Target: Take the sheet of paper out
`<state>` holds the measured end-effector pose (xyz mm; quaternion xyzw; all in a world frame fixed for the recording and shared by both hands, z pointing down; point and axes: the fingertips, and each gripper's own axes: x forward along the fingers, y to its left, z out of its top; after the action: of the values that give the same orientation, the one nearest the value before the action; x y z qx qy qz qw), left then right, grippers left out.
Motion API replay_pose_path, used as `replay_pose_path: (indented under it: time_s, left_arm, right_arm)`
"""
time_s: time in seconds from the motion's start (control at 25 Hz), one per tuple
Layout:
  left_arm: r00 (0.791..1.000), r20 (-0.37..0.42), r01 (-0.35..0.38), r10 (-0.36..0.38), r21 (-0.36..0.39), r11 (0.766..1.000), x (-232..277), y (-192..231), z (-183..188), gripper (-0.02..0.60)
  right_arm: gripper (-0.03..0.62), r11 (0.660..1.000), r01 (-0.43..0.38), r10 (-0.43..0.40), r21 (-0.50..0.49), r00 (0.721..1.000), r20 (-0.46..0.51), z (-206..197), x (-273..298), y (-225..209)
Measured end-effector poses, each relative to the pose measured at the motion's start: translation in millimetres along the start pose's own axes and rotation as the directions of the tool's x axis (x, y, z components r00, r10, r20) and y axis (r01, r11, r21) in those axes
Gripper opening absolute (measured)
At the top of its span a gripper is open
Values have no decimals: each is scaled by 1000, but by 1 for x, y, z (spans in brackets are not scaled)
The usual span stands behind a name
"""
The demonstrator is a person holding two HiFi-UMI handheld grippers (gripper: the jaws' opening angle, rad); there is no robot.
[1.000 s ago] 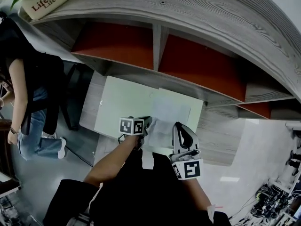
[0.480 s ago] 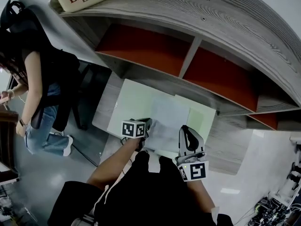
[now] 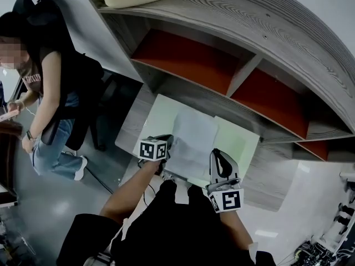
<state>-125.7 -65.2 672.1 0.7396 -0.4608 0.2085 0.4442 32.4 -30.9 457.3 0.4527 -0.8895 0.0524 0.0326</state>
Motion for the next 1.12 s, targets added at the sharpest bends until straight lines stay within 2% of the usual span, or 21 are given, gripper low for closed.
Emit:
replay_pose_path:
  time_s: [0.32,0.6,0.84,1.0,1.12]
  left_arm:
    - [997,61,-58,56,43,997,-28,18,15,6]
    - [979,177,-128,101,151,980,-64,16,42,8]
    - [948,301,-180,109,220,959,-99,1,63,6]
    - [920,384,-165,75,206,965,-120,-13,73,8]
    - [890,454,-168,50,224,960,-138,-25,81,6]
  right_arm:
    - [25,999,-35,35,-16,999,-7,0,13,17]
    - [25,997,-65,65,-30,998,-1,4,23,32]
    - [25,995,-86,87,-49,996,18,15,31,43]
    - [25,993,-98,99,-69,995,23,21,32,49]
    - [25,991,-105,107,-81,994,18,21,31,53]
